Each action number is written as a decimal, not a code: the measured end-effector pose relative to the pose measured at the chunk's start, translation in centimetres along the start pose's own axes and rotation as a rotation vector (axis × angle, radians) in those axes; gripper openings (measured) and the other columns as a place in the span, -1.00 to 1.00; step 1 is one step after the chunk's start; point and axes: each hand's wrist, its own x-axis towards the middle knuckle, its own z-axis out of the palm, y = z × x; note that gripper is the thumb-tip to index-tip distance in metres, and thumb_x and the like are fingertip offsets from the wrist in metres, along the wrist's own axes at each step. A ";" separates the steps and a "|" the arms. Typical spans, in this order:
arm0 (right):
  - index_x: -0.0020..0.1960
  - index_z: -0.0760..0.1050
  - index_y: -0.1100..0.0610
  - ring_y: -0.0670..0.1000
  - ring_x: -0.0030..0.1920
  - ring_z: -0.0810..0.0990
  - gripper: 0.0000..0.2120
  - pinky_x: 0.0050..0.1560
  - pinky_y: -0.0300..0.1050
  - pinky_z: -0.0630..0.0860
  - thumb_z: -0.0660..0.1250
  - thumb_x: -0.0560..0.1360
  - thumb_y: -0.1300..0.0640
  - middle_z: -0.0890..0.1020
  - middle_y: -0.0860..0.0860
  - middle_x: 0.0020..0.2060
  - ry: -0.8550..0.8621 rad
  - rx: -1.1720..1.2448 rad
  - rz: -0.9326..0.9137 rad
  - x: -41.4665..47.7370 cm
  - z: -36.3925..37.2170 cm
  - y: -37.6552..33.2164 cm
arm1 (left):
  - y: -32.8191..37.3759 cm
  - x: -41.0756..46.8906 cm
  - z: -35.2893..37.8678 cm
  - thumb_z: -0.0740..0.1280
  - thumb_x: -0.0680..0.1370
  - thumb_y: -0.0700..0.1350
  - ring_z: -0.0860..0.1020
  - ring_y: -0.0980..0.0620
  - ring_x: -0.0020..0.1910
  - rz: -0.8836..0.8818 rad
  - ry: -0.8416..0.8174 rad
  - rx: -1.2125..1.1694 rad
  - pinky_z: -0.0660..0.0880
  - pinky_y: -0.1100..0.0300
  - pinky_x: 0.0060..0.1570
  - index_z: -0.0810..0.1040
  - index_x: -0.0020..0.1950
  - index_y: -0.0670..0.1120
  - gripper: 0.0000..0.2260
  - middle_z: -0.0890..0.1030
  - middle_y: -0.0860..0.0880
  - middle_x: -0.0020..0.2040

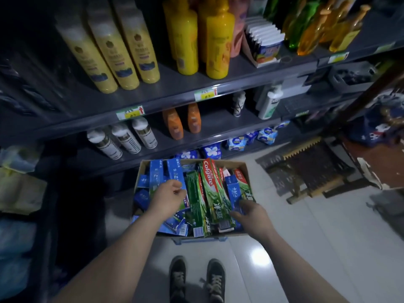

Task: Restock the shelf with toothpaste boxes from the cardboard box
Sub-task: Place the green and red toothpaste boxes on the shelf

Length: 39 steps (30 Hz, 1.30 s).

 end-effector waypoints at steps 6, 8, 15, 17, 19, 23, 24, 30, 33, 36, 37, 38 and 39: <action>-0.19 0.40 -0.01 -0.09 -0.30 0.41 -0.72 -0.43 -0.42 0.23 0.45 0.41 -0.12 0.43 -0.14 -0.31 0.004 0.127 0.115 2.1 3.9 0.8 | -0.9 3.0 0.2 0.32 0.58 -0.12 0.50 0.06 0.03 0.019 0.009 -0.010 0.38 0.18 0.05 0.53 0.22 -0.11 -0.78 0.58 -0.04 0.17; 0.06 0.52 0.12 -0.06 -0.17 0.53 -0.64 -0.29 -0.39 0.37 0.47 0.41 -0.09 0.57 -0.05 -0.14 -0.003 0.194 0.132 2.7 4.9 0.9 | -1.4 3.6 0.0 0.32 0.58 -0.14 0.51 0.06 0.03 0.021 0.016 -0.042 0.38 0.20 0.05 0.54 0.21 -0.13 -0.78 0.59 -0.05 0.17; 0.29 0.47 0.26 0.09 0.10 0.58 -0.43 0.04 -0.10 0.50 0.51 0.40 0.01 0.60 0.11 0.14 0.042 0.465 0.205 3.8 5.6 1.2 | -2.8 4.9 -0.2 0.32 0.58 -0.13 0.53 0.05 0.05 0.023 -0.016 -0.051 0.40 0.18 0.07 0.55 0.21 -0.13 -0.78 0.59 -0.07 0.18; 0.26 0.48 0.26 0.13 0.09 0.59 -0.45 0.08 0.00 0.54 0.53 0.38 0.02 0.60 0.12 0.11 0.079 0.575 0.208 3.7 5.1 1.7 | -2.7 5.4 0.0 0.32 0.58 -0.12 0.52 0.05 0.05 0.019 -0.026 -0.033 0.40 0.17 0.07 0.55 0.22 -0.13 -0.77 0.59 -0.06 0.19; 0.18 0.53 0.23 0.12 0.02 0.60 -0.53 0.07 0.05 0.55 0.53 0.38 0.02 0.61 0.13 0.07 0.096 0.654 0.192 3.1 4.2 2.1 | -2.5 6.0 0.3 0.33 0.58 -0.11 0.52 0.02 0.08 0.008 -0.038 -0.018 0.41 0.16 0.07 0.53 0.25 -0.12 -0.74 0.57 -0.07 0.22; -0.06 0.56 0.28 0.08 -0.17 0.63 -0.76 0.04 0.15 0.56 0.49 0.42 0.13 0.66 0.04 -0.21 0.074 0.805 0.139 1.9 2.2 2.4 | -1.6 7.7 1.6 0.33 0.56 0.02 0.42 -0.12 0.36 -0.005 -0.115 0.110 0.39 0.00 0.31 0.32 0.47 -0.10 -0.49 0.39 -0.13 0.44; -0.05 0.54 0.32 0.07 -0.19 0.64 -0.75 0.05 0.18 0.56 0.49 0.42 0.15 0.66 0.01 -0.25 0.066 0.830 0.129 1.7 1.8 2.3 | -1.3 8.2 2.0 0.32 0.56 0.07 0.36 -0.14 0.41 -0.004 -0.143 0.155 0.35 -0.03 0.36 0.25 0.52 -0.07 -0.43 0.33 -0.13 0.48; 0.00 0.51 0.35 0.04 -0.20 0.67 -0.73 -0.10 -0.01 0.63 0.47 0.43 0.19 0.65 0.00 -0.23 0.036 0.862 0.088 1.6 0.9 2.3 | 0.0 10.7 4.6 0.31 0.54 0.18 0.30 -0.19 0.44 0.046 -0.186 0.424 0.32 -0.03 0.37 0.14 0.55 -0.11 -0.29 0.27 -0.14 0.51; -0.01 0.50 0.36 0.08 -0.16 0.69 -0.74 -0.13 -0.02 0.64 0.45 0.45 0.19 0.66 0.03 -0.19 0.026 0.871 0.074 1.6 0.8 2.1 | 0.7 10.6 5.1 0.40 0.51 0.07 0.41 -0.16 0.35 -0.003 -0.183 0.354 0.38 0.06 0.23 0.25 0.50 -0.12 -0.35 0.35 -0.15 0.45; -0.04 0.52 0.33 0.20 -0.05 0.67 -0.76 0.04 0.15 0.61 0.46 0.44 0.17 0.66 0.07 -0.15 0.032 0.865 0.072 1.5 0.8 1.7 | 1.2 9.9 4.9 0.45 0.48 -0.06 0.46 -0.10 0.22 -0.014 -0.176 0.239 0.38 0.15 0.06 0.30 0.45 -0.11 -0.41 0.39 -0.14 0.40; -0.06 0.53 0.30 0.22 -0.03 0.67 -0.78 0.06 0.19 0.59 0.47 0.44 0.17 0.66 0.07 -0.15 0.033 0.871 0.075 1.5 0.8 1.5 | 1.3 9.7 4.6 0.46 0.48 -0.09 0.46 -0.09 0.20 -0.027 -0.173 0.193 0.38 0.16 0.04 0.29 0.45 -0.11 -0.39 0.38 -0.13 0.40; -0.08 0.53 0.29 0.23 -0.02 0.66 -0.80 0.07 0.22 0.58 0.47 0.44 0.17 0.67 0.06 -0.16 0.030 0.881 0.076 1.4 0.7 1.3 | 1.3 9.4 4.1 0.47 0.47 -0.11 0.45 -0.09 0.23 -0.049 -0.168 0.142 0.38 0.15 0.06 0.27 0.47 -0.10 -0.36 0.36 -0.13 0.42; -0.10 0.53 0.27 0.24 -0.03 0.67 -0.82 0.06 0.23 0.58 0.47 0.44 0.18 0.68 0.05 -0.17 0.023 0.891 0.079 1.3 0.6 1.1 | 1.4 9.0 3.4 0.48 0.46 -0.12 0.44 -0.10 0.27 -0.072 -0.164 0.090 0.40 0.13 0.08 0.26 0.48 -0.09 -0.34 0.34 -0.12 0.44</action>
